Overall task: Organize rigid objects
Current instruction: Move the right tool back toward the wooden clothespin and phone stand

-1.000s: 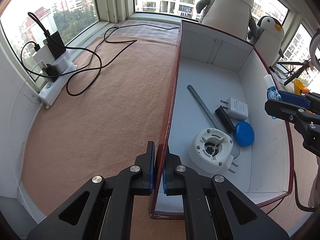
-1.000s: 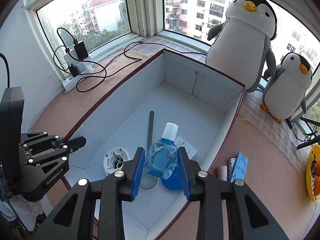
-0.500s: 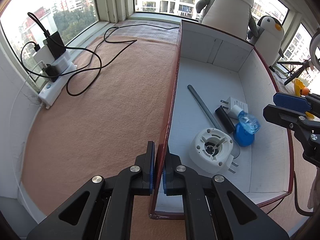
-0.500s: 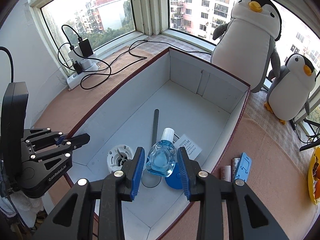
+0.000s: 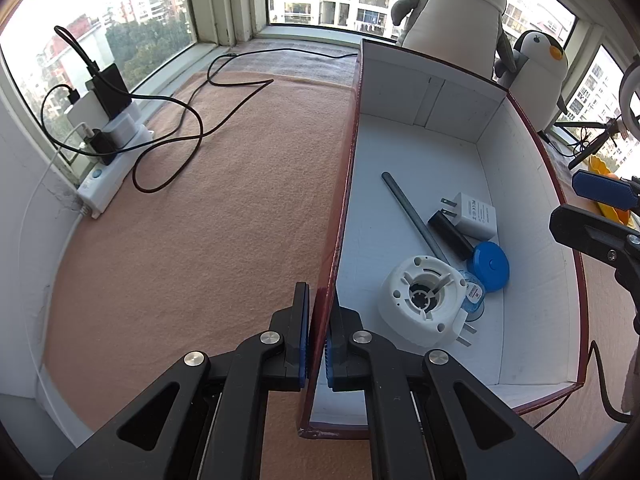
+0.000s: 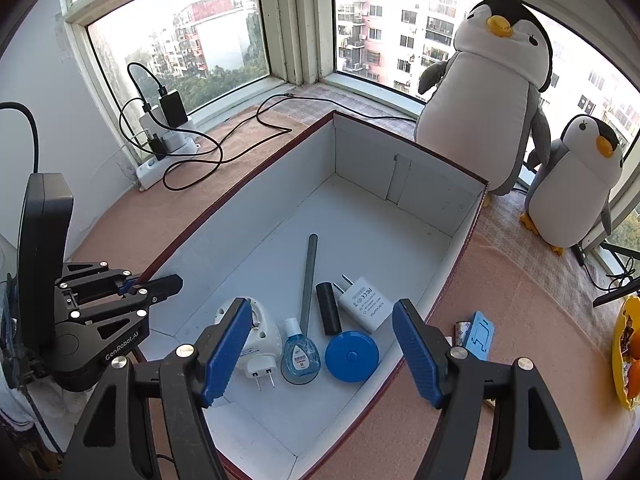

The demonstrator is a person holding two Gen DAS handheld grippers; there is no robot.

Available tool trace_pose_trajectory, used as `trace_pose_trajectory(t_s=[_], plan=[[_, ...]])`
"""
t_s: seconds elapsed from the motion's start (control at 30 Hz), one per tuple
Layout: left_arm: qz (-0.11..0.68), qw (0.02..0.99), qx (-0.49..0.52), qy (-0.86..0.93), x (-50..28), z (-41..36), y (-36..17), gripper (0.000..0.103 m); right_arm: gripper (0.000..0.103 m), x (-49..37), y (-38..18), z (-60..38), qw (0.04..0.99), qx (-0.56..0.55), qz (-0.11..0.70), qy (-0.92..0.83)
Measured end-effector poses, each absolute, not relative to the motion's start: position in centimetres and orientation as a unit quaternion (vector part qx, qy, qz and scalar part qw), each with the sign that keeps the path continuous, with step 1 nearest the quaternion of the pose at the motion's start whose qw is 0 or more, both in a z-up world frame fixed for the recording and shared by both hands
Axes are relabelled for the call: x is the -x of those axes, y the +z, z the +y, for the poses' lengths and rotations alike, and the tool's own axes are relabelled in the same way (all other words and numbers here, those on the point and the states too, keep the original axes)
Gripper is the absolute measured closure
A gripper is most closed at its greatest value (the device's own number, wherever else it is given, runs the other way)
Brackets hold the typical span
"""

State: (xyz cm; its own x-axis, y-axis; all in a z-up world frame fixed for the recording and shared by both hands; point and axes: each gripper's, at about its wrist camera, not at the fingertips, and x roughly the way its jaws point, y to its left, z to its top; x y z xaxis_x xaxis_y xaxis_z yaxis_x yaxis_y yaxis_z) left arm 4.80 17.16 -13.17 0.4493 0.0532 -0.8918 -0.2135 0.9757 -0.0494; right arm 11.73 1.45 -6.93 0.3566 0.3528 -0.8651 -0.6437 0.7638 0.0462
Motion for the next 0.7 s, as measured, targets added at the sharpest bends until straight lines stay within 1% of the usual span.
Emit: trace_pose_trajectory(t_s=[0.7], plan=[[0.52, 0.847, 0.075, 0.079, -4.7, 17.2, -13.2, 0.098, 0.034, -14.3, -6.3, -6.6, 0.833, 0.098, 0.485, 0.248]])
